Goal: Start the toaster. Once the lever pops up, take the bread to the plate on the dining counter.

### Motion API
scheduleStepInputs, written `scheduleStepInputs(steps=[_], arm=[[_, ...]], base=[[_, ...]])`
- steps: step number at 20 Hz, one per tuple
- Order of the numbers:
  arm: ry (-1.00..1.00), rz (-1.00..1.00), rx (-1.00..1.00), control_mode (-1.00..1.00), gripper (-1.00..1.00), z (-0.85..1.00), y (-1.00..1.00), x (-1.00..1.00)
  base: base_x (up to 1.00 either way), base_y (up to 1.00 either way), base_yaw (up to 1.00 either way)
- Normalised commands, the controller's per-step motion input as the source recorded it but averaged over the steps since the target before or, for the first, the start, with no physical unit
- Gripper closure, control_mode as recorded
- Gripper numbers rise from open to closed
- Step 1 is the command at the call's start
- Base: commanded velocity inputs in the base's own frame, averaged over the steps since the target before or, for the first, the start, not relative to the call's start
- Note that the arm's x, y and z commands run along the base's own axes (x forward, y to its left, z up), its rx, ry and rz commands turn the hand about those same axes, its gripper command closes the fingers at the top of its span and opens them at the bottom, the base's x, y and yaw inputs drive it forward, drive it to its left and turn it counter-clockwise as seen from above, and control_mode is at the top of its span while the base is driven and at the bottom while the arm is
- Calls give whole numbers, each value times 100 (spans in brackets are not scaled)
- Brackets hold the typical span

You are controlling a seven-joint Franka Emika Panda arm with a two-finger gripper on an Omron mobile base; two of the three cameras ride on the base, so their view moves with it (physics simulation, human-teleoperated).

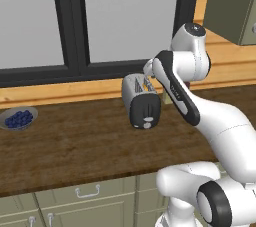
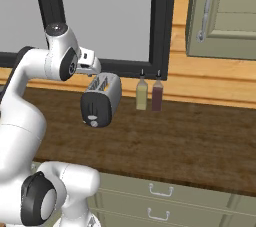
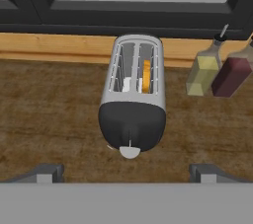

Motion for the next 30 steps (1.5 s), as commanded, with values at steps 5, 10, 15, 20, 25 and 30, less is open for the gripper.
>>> scheduleStepInputs(steps=[5,10,15,20,25,30], arm=[[0,0,0,-100,-100,0,0,0],[0,0,0,-100,-100,0,0,0],[0,0,0,-100,-100,0,0,0],[0,0,0,-100,-100,0,0,0],[0,0,0,-100,-100,0,0,0],[0,0,0,-100,-100,0,0,0]], base=[[0,0,0],[0,0,0],[0,0,0],[0,0,0],[0,0,0],[0,0,0]])
